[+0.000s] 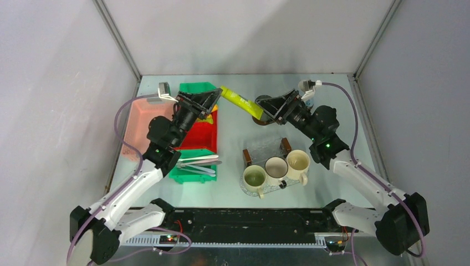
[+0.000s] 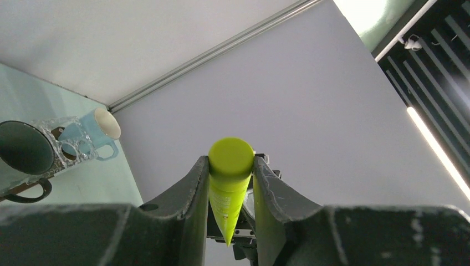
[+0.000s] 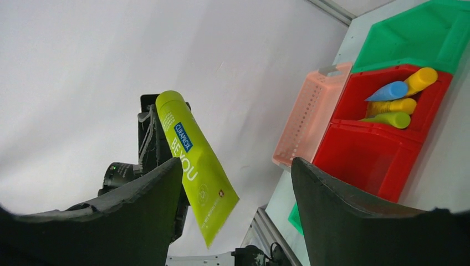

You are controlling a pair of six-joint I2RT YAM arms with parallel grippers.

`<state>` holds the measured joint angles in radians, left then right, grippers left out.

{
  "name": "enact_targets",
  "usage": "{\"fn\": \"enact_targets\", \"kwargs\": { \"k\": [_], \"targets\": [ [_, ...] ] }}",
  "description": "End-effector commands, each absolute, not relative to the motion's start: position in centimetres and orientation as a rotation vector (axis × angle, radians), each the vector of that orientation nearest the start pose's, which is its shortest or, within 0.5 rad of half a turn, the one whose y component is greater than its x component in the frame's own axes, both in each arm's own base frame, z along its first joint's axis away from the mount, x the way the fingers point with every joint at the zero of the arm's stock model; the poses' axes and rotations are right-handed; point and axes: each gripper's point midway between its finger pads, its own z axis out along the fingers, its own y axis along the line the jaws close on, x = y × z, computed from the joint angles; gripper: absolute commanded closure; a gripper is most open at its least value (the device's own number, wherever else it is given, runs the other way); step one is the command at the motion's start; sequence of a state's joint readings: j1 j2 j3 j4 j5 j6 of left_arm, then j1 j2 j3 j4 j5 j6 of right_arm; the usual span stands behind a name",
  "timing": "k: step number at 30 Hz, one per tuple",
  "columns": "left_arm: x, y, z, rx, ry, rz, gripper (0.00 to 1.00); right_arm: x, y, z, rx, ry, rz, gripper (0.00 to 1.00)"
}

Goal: Prepare toiletry sets of a toothbrush and toothpaste on the tray
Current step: Pick up the toothpaste from the storage box.

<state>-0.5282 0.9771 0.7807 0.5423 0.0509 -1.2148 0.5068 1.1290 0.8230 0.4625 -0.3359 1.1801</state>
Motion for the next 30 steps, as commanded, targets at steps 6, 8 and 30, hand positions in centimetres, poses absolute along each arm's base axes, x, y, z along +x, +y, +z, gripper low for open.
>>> {"fn": "enact_targets", "kwargs": {
  "k": [6, 8, 30],
  "targets": [
    [28.5, -21.7, 43.6, -0.496, 1.172, -1.663, 1.00, 28.5, 25.0, 36.8, 0.241, 1.545, 1.533, 0.24],
    [28.5, -21.7, 43.6, -0.503, 1.166, -1.674, 1.00, 28.3, 25.2, 36.9, 0.233, 1.544, 1.545, 0.24],
    [29.1, -21.7, 42.7, -0.528, 1.142, -1.689, 1.00, 26.5, 26.1, 39.0, 0.118, 1.467, 1.621, 0.82]
  ]
}}
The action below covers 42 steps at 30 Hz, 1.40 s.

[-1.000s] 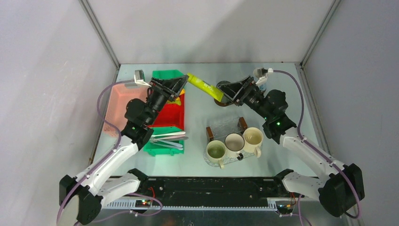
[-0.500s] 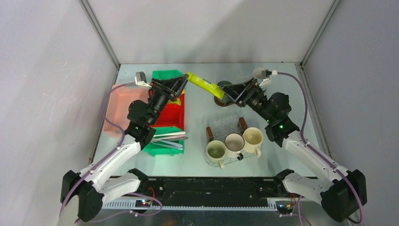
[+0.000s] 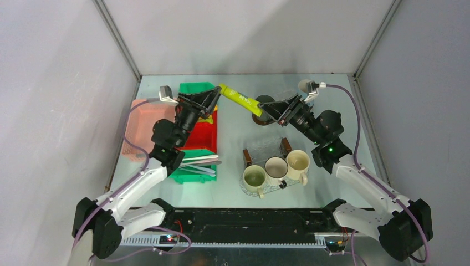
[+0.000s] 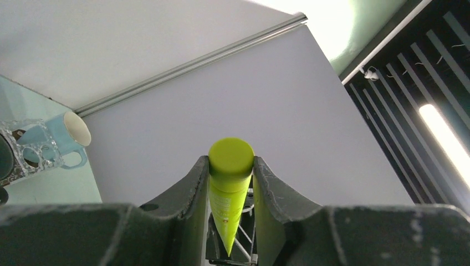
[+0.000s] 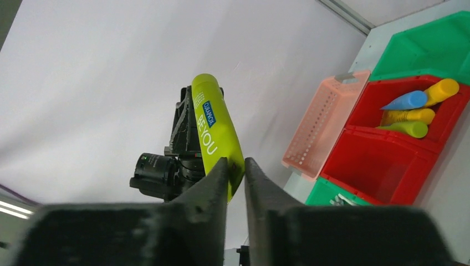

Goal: Prepare toiletry sets of a toothbrush and toothpaste on the tray
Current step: Pick up the toothpaste from the storage box.

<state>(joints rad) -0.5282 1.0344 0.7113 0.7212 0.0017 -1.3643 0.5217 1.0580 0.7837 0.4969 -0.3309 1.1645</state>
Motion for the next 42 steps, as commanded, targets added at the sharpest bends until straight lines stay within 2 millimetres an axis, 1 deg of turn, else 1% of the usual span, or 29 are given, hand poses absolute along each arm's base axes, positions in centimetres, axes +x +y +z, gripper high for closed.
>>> {"fn": "enact_targets", "kwargs": {
  "k": [1, 3, 4, 5, 6, 7, 8, 9, 10, 12, 13, 14, 15, 16, 17, 20, 21, 22, 23, 24, 25, 26, 28, 29, 32, 35, 36, 39, 42],
  "targets": [
    [29.1, -21.8, 42.3, -0.528, 1.151, -1.684, 0.99, 26.6, 25.9, 39.0, 0.121, 1.467, 1.618, 0.88],
    [29.2, -21.9, 41.7, -0.526, 1.164, -1.672, 0.93, 26.7, 25.5, 39.2, 0.121, 1.463, 1.611, 0.96],
    [29.3, -21.9, 41.5, -0.524, 1.169, -1.666, 0.84, 26.8, 25.3, 39.2, 0.122, 1.463, 1.608, 0.98],
    [29.3, -21.9, 41.1, -0.514, 1.176, -1.651, 0.79, 26.9, 25.0, 39.1, 0.126, 1.466, 1.601, 1.00],
    [29.3, -21.9, 41.0, -0.507, 1.180, -1.639, 0.72, 27.0, 24.8, 38.9, 0.130, 1.475, 1.595, 1.00],
    [29.5, -21.9, 40.6, -0.494, 1.195, -1.611, 0.67, 27.0, 24.4, 39.1, 0.131, 1.472, 1.588, 1.00],
    [29.3, -22.0, 40.5, -0.473, 1.206, -1.601, 0.59, 27.3, 24.0, 38.8, 0.140, 1.483, 1.568, 1.00],
    [29.3, -22.2, 39.9, -0.438, 1.233, -1.565, 0.56, 27.2, 23.8, 38.8, 0.139, 1.486, 1.561, 1.00],
    [29.1, -22.2, 40.0, -0.419, 1.237, -1.546, 0.48, 27.5, 23.3, 38.3, 0.151, 1.505, 1.536, 1.00],
    [29.4, -22.2, 38.8, -0.364, 1.302, -1.448, 0.39, 27.6, 22.6, 37.7, 0.154, 1.533, 1.506, 1.00],
    [29.3, -22.2, 39.1, -0.298, 1.308, -1.385, 0.36, 27.4, 22.2, 37.8, 0.149, 1.533, 1.493, 1.00],
    [29.4, -22.1, 38.2, -0.272, 1.358, -1.328, 0.31, 27.6, 21.7, 37.2, 0.161, 1.560, 1.477, 1.00],
    [29.4, -22.0, 38.8, -0.192, 1.357, -1.245, 0.28, 27.5, 21.3, 37.2, 0.155, 1.562, 1.467, 1.00],
    [29.4, -21.9, 37.9, -0.161, 1.406, -1.189, 0.25, 27.6, 20.8, 36.5, 0.163, 1.594, 1.452, 1.00],
    [29.3, -21.7, 38.7, -0.075, 1.394, -1.109, 0.22, 27.5, 20.4, 36.6, 0.149, 1.598, 1.433, 1.00],
    [29.2, -21.7, 38.3, 0.161, 1.425, -0.904, 0.19, 27.3, 19.5, 35.8, 0.132, 1.678, 1.379, 1.00],
    [29.0, -22.1, 37.9, 0.230, 1.433, -0.883, 0.18, 27.3, 19.3, 35.1, 0.118, 1.713, 1.349, 1.00],
    [28.8, -22.3, 37.6, 0.336, 1.432, -0.821, 0.18, 27.1, 19.2, 35.6, 0.096, 1.717, 1.342, 1.00],
    [28.8, -22.7, 37.1, 0.391, 1.439, -0.794, 0.13, 26.9, 19.1, 34.9, 0.085, 1.757, 1.317, 1.00],
    [28.7, -22.8, 36.6, 0.490, 1.437, -0.725, 0.10, 26.7, 19.1, 35.3, 0.063, 1.761, 1.311, 1.00],
    [28.6, -23.3, 35.9, 0.551, 1.444, -0.697, 0.07, 26.6, 19.0, 34.8, 0.054, 1.792, 1.294, 1.00],
    [28.6, -23.4, 35.3, 0.639, 1.441, -0.627, 0.07, 26.3, 19.1, 35.3, 0.034, 1.794, 1.297, 1.00],
    [28.6, -23.8, 34.1, 0.770, 1.435, -0.527, 0.06, 25.9, 19.2, 35.3, 0.001, 1.817, 1.285, 1.00],
    [28.5, -24.2, 33.1, 0.815, 1.450, -0.505, 0.06, 25.6, 19.2, 35.1, -0.003, 1.837, 1.289, 1.00],
    [28.3, -25.0, 32.2, 0.953, 1.376, -0.407, 0.06, 25.1, 19.4, 35.6, -0.033, 1.844, 1.298, 1.00],
    [27.4, -26.4, 31.4, 1.071, 1.300, -0.363, 0.06, 24.3, 19.6, 36.4, -0.068, 1.847, 1.325, 1.00],
    [27.5, -26.7, 31.1, 1.108, 1.281, -0.338, 0.06, 24.1, 19.6, 36.5, -0.076, 1.847, 1.327, 1.00],
    [27.3, -28.0, 30.7, 1.182, 1.241, -0.318, 0.07, 23.4, 19.8, 37.0, -0.106, 1.851, 1.344, 1.00],
    [27.3, -29.3, 29.6, 1.241, 1.229, -0.305, 0.09, 22.9, 19.9, 37.4, -0.126, 1.851, 1.353, 1.00]
  ]
}}
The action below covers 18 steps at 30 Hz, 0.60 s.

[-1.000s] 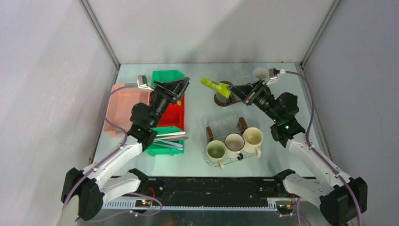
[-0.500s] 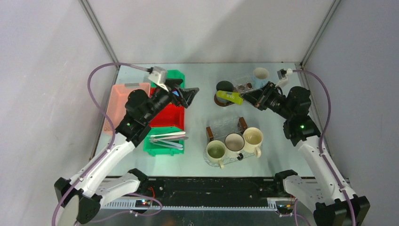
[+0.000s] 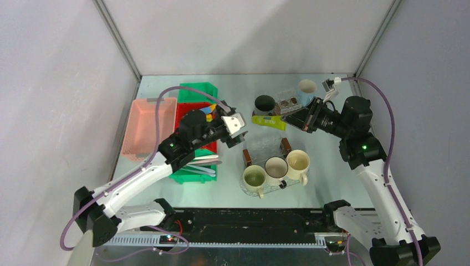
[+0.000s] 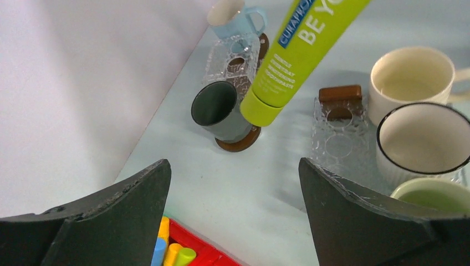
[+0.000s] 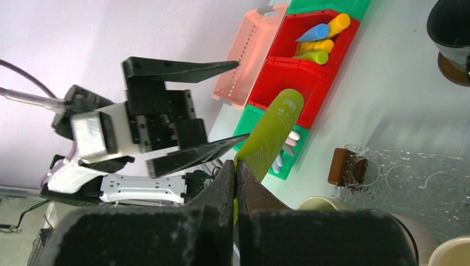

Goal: Prepare toiletry sets of a toothbrush and toothpaste on the tray
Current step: Pick up the toothpaste from the storage box, then adjust the toothpaste.

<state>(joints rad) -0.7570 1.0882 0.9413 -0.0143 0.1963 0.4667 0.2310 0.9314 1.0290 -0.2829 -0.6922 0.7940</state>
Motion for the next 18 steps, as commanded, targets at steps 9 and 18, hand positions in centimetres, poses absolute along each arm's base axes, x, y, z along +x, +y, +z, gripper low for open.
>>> {"fn": "enact_targets", "kwargs": {
  "k": [9, 18],
  "targets": [
    [27.5, -32.0, 29.1, 1.299, 1.167, -0.252, 0.17, 21.7, 20.1, 38.1, -0.157, 1.853, 1.377, 1.00],
    [27.5, -33.9, 30.4, 1.264, 1.117, -0.261, 0.26, 21.1, 20.6, 38.2, -0.175, 1.858, 1.404, 1.00]
  ]
}}
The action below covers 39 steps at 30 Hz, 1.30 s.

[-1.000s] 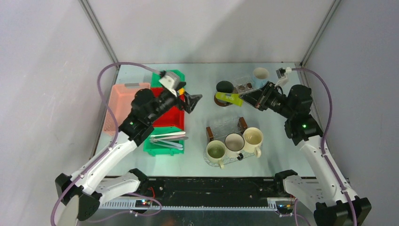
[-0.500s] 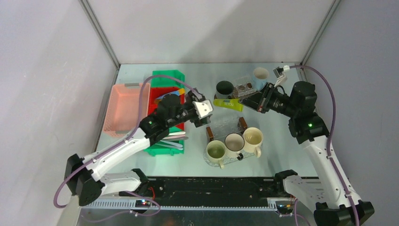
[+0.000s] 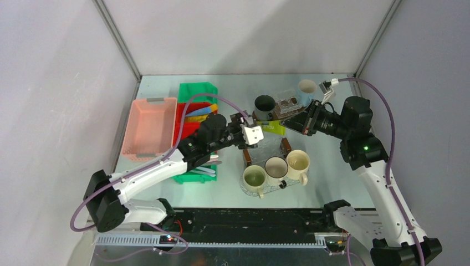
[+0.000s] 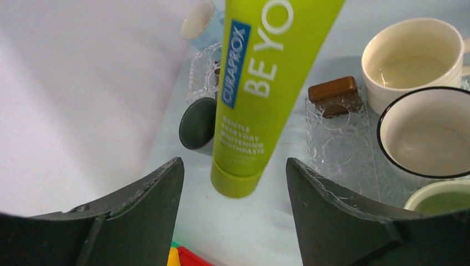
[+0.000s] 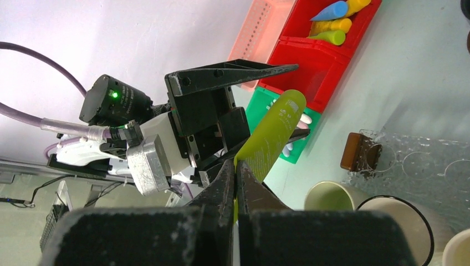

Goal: Prepare toiletry sets of a toothbrush and toothpaste on the tray
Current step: Adjust the toothpaste.

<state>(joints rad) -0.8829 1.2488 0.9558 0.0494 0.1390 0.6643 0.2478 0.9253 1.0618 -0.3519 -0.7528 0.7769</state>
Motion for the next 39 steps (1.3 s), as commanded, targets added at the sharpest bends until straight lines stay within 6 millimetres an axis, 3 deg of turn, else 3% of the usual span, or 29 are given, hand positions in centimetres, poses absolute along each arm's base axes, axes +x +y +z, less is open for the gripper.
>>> {"fn": "enact_targets", "kwargs": {
  "k": [1, 4, 10, 12, 14, 15, 19, 22, 25, 33, 35, 39],
  "targets": [
    [27.5, -34.1, 30.4, 1.263, 1.114, -0.262, 0.27, 21.0, 20.7, 38.1, -0.177, 1.864, 1.407, 1.00],
    [27.3, -34.4, 30.5, 1.264, 1.108, -0.269, 0.34, 21.0, 20.9, 37.9, -0.186, 1.874, 1.402, 1.00],
    [26.7, -34.6, 30.3, 1.271, 1.115, -0.289, 0.56, 21.3, 20.8, 37.5, -0.173, 1.885, 1.365, 0.98],
    [26.7, -34.5, 30.1, 1.263, 1.128, -0.296, 0.71, 21.6, 20.6, 37.4, -0.159, 1.882, 1.339, 0.92],
    [26.6, -34.5, 30.1, 1.248, 1.144, -0.304, 0.78, 21.9, 20.3, 37.6, -0.145, 1.871, 1.306, 0.81],
    [26.6, -34.4, 30.0, 1.231, 1.159, -0.305, 0.79, 22.2, 20.0, 37.7, -0.128, 1.860, 1.282, 0.71],
    [26.8, -34.1, 29.9, 1.162, 1.219, -0.323, 0.84, 22.9, 19.2, 38.3, -0.085, 1.808, 1.178, 0.53],
    [26.7, -34.0, 29.9, 1.120, 1.250, -0.346, 0.87, 23.1, 18.9, 38.7, -0.077, 1.773, 1.102, 0.47],
    [26.5, -34.1, 29.8, 1.091, 1.273, -0.374, 0.89, 23.7, 18.8, 38.7, -0.054, 1.756, 1.038, 0.47],
    [26.5, -34.1, 30.1, 1.038, 1.306, -0.387, 0.91, 24.4, 21.0, 37.9, -0.086, 1.766, 0.989, 0.53],
    [26.4, -34.1, 30.3, 1.031, 1.308, -0.394, 0.92, 24.5, 21.5, 37.7, -0.090, 1.766, 0.986, 0.58],
    [26.2, -34.1, 30.3, 1.019, 1.317, -0.410, 0.90, 25.0, 21.7, 37.6, -0.085, 1.760, 0.950, 0.77]
  ]
}}
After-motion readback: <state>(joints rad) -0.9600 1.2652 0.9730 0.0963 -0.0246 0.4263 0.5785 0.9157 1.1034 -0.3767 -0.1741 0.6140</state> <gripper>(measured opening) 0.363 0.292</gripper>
